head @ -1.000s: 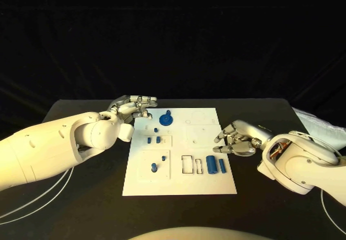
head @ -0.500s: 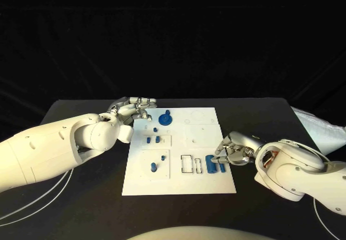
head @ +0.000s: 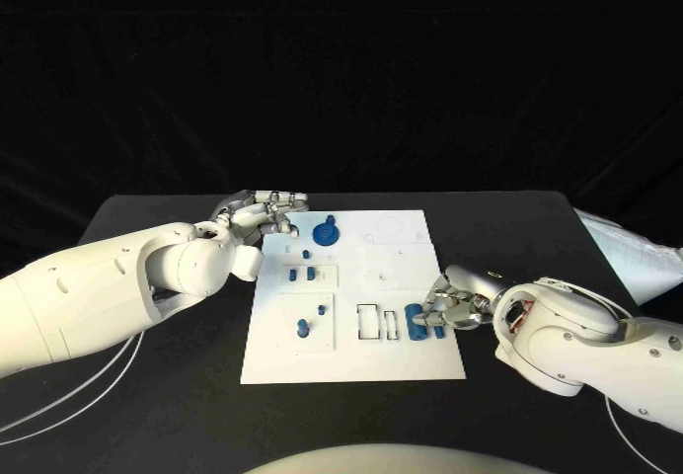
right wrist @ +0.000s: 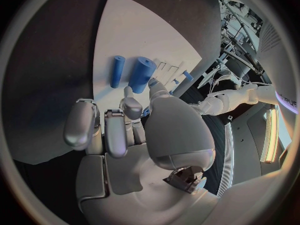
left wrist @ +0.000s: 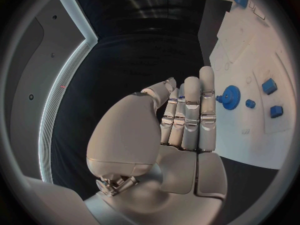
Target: Assemble the parts on the task board
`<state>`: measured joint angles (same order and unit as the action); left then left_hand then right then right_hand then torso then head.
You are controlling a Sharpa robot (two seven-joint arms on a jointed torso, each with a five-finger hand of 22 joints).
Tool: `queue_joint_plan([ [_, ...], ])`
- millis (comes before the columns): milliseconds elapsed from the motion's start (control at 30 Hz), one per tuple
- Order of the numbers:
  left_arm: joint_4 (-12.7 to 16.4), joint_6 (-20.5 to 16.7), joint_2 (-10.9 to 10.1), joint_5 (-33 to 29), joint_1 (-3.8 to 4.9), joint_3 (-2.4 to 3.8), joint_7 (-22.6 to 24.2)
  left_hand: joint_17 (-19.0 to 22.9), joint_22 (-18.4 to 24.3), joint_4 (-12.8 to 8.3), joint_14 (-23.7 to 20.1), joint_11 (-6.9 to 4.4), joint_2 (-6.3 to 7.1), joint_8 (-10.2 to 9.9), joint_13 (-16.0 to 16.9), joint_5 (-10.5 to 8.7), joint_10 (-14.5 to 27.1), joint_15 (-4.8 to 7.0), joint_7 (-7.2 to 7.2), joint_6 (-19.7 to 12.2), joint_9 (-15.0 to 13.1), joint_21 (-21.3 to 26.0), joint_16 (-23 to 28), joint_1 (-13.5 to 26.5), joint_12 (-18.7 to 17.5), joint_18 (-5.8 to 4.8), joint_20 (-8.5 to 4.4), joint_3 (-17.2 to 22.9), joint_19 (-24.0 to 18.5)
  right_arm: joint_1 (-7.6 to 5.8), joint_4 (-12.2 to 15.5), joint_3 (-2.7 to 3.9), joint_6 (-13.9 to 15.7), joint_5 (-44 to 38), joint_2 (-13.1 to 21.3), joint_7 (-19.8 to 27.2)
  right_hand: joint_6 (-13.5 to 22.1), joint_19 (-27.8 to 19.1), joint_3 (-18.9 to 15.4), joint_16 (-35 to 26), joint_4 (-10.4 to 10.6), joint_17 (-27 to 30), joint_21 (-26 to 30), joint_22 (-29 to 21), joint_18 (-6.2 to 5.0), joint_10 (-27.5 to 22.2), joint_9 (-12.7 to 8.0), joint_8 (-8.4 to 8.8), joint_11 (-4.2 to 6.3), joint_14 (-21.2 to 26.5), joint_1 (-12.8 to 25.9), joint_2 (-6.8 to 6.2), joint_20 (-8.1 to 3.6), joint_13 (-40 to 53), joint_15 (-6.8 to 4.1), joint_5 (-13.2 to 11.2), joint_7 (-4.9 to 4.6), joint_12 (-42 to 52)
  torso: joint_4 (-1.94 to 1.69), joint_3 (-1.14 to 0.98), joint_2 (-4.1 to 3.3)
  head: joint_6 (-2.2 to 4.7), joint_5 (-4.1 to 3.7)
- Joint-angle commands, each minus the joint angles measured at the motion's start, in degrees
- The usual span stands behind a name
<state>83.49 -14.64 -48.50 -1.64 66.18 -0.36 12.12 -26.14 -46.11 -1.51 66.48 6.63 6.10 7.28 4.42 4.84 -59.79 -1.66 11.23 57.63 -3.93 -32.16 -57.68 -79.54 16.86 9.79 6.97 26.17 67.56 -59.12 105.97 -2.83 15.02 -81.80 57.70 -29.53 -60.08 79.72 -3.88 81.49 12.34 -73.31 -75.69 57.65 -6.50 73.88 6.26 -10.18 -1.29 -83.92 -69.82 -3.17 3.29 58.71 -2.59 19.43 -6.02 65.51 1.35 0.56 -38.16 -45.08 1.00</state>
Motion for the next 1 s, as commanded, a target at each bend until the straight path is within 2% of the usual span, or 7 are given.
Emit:
queue_joint_plan([
  [33,0.1,1.2,0.0,0.2,-0.02,0.04,0.2,0.1,0.1,-0.2,0.4,0.16,-0.35,0.1,-0.1,0.32,0.4,0.13,-0.05,-0.5,0.0,0.3,-0.3,0.2,0.3,0.68,0.05,0.2,0.2,0.34,-0.2,0.0,-1.8,-2.5,-0.5,-1.3,-0.4,0.1,-0.1,0.2,0.3,-0.1,-0.2,0.1,0.84,0.4,0.1,-0.19,0.05,-3.3,0.1,0.42,-0.09,0.2,-0.39,0.2,0.09,0.3,-0.04,0.01,0.02,-0.14,-0.01],
  [133,0.1,1.2,0.0,0.2,-0.02,0.04,0.2,0.1,0.1,-0.2,0.4,0.16,-0.35,0.1,-0.1,0.32,0.4,0.13,-0.05,-0.5,0.0,0.3,-0.3,0.2,0.3,0.68,0.05,0.2,0.2,0.69,-0.7,0.0,-2.5,-2.6,-1.2,-1.6,-0.5,0.1,-0.7,0.2,0.9,-0.1,-0.2,0.1,0.84,0.4,0.2,-0.33,0.11,-3.3,0.2,0.37,-0.13,0.5,-0.44,0.0,0.15,0.4,-0.05,0.08,0.06,-0.19,0.09],
  [400,0.2,1.1,-0.1,0.2,-0.02,0.04,0.2,0.1,0.1,-0.2,0.4,0.16,-0.35,0.1,-0.1,0.32,0.4,0.13,-0.05,-0.5,0.0,0.3,-0.3,0.2,0.3,0.68,0.05,0.2,0.2,1.47,-2.1,0.0,-3.5,-2.8,-2.8,-2.1,-0.7,0.1,-1.6,0.2,1.4,-0.1,-0.3,0.3,0.88,0.6,0.5,-0.53,0.19,-3.3,-0.2,0.23,-0.2,1.3,-0.51,-0.5,0.27,0.7,0.0,0.05,0.1,-0.56,0.31],
  [500,0.2,1.1,-0.2,0.2,-0.02,0.04,0.2,0.1,0.1,-0.2,0.4,0.16,-0.35,0.1,-0.1,0.32,0.4,0.13,-0.05,-0.5,0.0,0.3,-0.3,0.2,0.3,0.68,0.05,0.2,0.2,1.67,-2.6,0.0,-3.0,-2.8,-3.2,-1.6,-1.0,0.1,-1.5,0.7,1.2,-0.9,-0.4,0.4,0.88,0.9,0.7,-0.73,0.28,-3.4,-1.6,0.87,-0.26,2.1,-0.58,-0.8,0.35,1.1,-0.03,0.03,0.08,-0.56,0.36],
  [667,0.2,1.1,-0.2,0.2,-0.02,0.04,0.2,0.1,0.1,-0.2,0.4,0.16,-0.35,0.1,-0.1,0.32,0.4,0.13,-0.05,-0.5,0.0,0.3,-0.3,0.2,0.3,0.68,0.05,0.2,0.2,1.9,-2.7,0.0,0.9,-2.4,-3.4,-0.3,-2.6,0.5,-0.1,1.5,0.1,-2.5,-1.1,1.7,1.07,3.2,1.4,-1.63,0.81,-3.7,-5.0,3.65,-0.6,6.1,-0.99,-2.0,0.93,4.1,-0.01,0.01,0.11,-0.54,0.38],
  [867,0.2,1.2,-0.2,0.2,-0.03,0.04,0.2,0.1,0.1,-0.2,0.4,0.16,-0.35,0.1,-0.1,0.32,0.4,0.13,-0.05,-0.5,0.0,0.3,-0.3,0.2,0.3,0.68,0.05,0.2,0.2,1.96,-1.7,0.03,7.2,-0.5,-2.8,1.9,-4.2,1.0,1.0,2.2,-0.4,-3.7,-1.8,3.2,1.28,4.9,2.2,-2.5,1.6,-3.9,-6.7,5.32,-1.15,8.9,-1.61,0.1,1.85,6.2,0.04,0.01,0.11,-0.42,0.38],
  [1000,0.2,1.2,-0.2,0.2,-0.03,0.04,0.2,0.1,0.1,-0.2,0.4,0.16,-0.35,0.1,-0.1,0.32,0.4,0.13,-0.05,-0.5,0.0,0.3,-0.3,0.2,0.3,0.68,0.05,0.2,0.2,1.82,0.3,0.32,11.9,2.0,-1.8,3.8,-4.7,1.2,1.3,2.4,-0.1,-4.2,-2.1,3.6,1.37,5.2,2.7,-2.77,1.84,-4.0,-6.4,5.77,-1.46,9.6,-1.87,1.1,2.11,6.5,0.04,0.0,0.08,-0.33,0.41],
])
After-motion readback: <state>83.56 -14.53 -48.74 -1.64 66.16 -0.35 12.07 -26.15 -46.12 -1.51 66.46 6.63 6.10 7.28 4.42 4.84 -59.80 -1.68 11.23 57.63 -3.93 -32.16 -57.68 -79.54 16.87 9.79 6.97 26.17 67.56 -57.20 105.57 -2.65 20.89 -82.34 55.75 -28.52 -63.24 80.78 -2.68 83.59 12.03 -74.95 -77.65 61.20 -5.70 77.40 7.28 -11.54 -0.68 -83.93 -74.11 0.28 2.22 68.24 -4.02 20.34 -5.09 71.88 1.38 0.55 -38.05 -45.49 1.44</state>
